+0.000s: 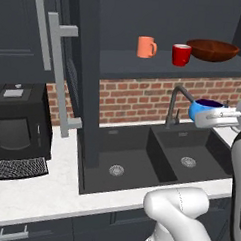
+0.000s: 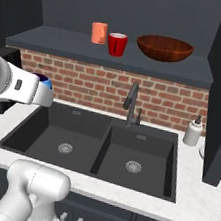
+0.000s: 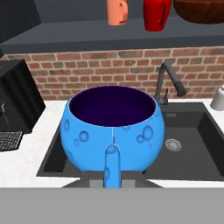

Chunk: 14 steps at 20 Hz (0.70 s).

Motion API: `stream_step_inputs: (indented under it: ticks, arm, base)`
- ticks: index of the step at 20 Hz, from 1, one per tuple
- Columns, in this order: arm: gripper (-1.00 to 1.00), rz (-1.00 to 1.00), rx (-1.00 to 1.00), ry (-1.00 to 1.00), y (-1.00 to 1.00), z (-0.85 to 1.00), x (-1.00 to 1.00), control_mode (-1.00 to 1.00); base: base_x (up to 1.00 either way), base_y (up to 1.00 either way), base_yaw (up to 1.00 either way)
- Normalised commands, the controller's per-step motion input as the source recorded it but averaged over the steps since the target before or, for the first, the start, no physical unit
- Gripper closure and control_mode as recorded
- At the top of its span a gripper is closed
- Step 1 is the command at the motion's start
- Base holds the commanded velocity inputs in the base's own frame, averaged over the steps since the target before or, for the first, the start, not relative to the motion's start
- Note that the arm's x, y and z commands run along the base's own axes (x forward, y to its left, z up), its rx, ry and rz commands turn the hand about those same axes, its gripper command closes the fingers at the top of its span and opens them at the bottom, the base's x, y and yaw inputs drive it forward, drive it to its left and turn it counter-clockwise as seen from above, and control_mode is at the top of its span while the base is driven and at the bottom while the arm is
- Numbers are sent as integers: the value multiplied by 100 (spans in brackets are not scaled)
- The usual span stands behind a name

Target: Gather all objects into one cabinet and sort the glasses and bowls to opposite sides.

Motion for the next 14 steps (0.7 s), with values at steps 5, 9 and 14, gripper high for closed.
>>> stream_step_inputs:
  ticks: [5, 9, 14]
  arm:
    - [100, 2, 0, 0, 28, 3, 0, -100]
    - [100, 9, 0, -1, 87, 23, 0, -100]
    - [100, 10, 0, -3, 74, 34, 15, -100]
  base:
    - [4, 20, 2]
    - [0, 0, 0]
    - [0, 0, 0]
